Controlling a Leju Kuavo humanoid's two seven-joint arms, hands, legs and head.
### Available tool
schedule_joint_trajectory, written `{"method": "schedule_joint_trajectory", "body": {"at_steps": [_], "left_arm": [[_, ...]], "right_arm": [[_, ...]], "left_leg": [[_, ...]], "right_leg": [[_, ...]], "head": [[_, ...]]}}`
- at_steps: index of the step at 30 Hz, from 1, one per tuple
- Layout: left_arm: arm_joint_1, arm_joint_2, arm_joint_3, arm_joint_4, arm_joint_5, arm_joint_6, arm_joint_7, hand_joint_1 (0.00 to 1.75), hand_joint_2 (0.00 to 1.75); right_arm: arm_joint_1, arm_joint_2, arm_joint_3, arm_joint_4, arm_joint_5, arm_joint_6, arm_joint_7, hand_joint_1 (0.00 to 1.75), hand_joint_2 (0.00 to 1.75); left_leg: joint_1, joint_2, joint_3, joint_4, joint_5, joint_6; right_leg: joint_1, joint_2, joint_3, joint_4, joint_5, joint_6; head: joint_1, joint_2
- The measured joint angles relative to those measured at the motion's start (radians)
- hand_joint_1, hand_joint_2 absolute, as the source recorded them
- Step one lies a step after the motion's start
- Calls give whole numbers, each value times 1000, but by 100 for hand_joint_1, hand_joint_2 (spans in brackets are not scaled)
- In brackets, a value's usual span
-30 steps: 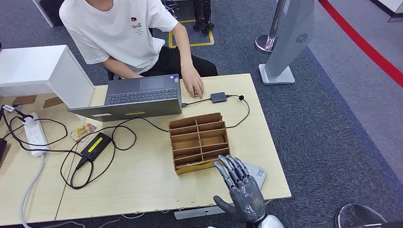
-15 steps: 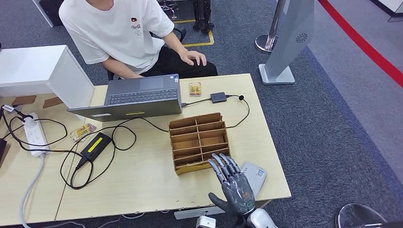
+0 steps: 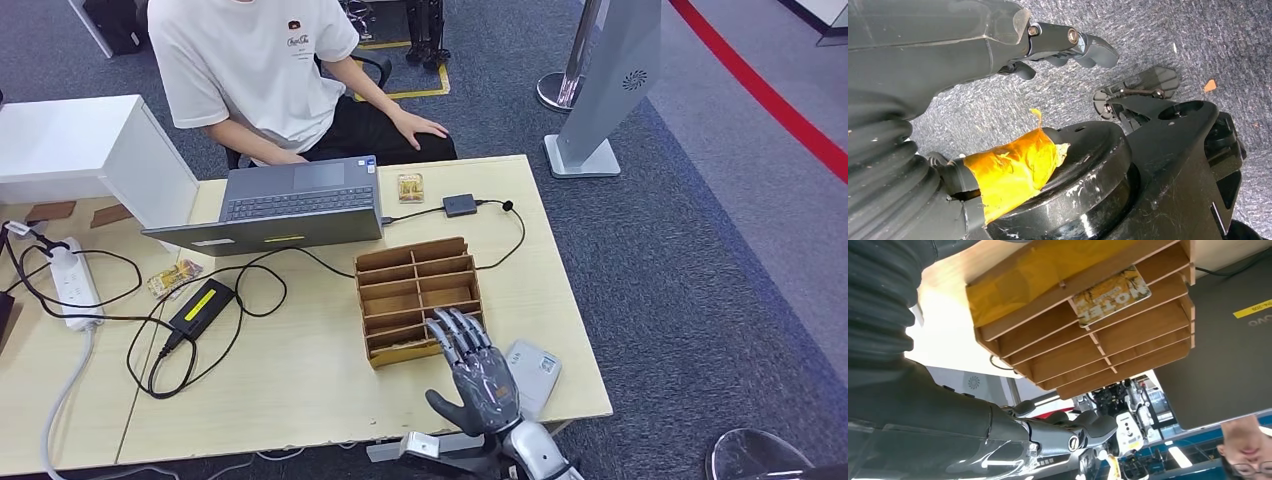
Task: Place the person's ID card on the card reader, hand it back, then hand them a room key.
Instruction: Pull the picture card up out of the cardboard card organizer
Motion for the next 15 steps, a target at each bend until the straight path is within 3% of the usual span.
{"method": "schedule_joint_trajectory", "body": {"at_steps": [15], "left_arm": [[-2,3,-2,0,-18,-5,0,0,175]], "right_arm": [[-91,73,19,118,7,3,11,0,175]], "left_leg": [[0,0,0,0,0,-1]], "right_leg": [[0,0,0,0,0,0]], "head": [[0,0]]}}
